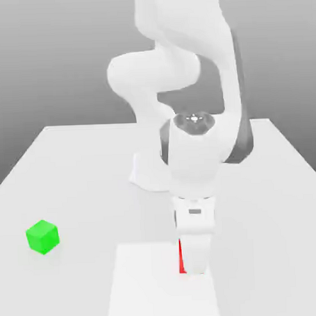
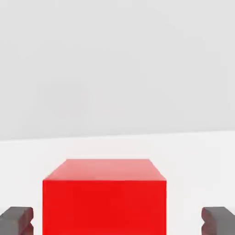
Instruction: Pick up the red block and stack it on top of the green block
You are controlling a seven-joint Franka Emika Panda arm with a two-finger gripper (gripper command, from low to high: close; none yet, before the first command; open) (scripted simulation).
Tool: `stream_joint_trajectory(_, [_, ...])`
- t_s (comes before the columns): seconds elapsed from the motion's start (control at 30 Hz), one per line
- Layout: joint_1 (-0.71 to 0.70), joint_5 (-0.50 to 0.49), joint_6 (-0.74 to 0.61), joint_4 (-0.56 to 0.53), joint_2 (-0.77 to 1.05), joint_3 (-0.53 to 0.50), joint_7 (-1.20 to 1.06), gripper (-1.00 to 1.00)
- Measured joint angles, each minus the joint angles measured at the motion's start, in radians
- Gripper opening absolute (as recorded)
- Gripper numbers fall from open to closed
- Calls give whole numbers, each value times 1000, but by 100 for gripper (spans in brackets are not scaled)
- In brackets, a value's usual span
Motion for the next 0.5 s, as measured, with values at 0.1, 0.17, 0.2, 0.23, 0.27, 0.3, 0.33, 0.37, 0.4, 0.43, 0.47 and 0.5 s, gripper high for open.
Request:
stream_joint_trajectory(0.1, [0, 0, -2, 0, 0, 0, 0, -100])
stream_joint_trajectory(0.17, [-6, 6, 3, 0, 7, 8, -4, -100])
stream_joint_trajectory(0.2, [-1, 0, -2, 0, 1, 1, 0, -100])
stream_joint_trajectory(0.23, [8, -13, -12, 0, -12, -12, 9, -100])
stream_joint_trajectory(0.27, [18, -31, -24, -1, -28, -26, 21, -100])
stream_joint_trajectory(0.3, [29, -49, -38, -2, -46, -42, 34, -100])
stream_joint_trajectory(0.33, [39, -69, -53, -4, -64, -56, 48, -100])
stream_joint_trajectory(0.37, [50, -86, -68, -6, -82, -72, 59, -100])
stream_joint_trajectory(0.4, [56, -107, -82, -8, -100, -83, 74, -100])
stream_joint_trajectory(0.43, [60, -127, -96, -10, -118, -92, 89, -100])
stream_joint_trajectory(0.47, [62, -145, -110, -12, -135, -98, 103, -100])
stream_joint_trajectory(0.5, [64, -162, -124, -15, -152, -104, 115, -100])
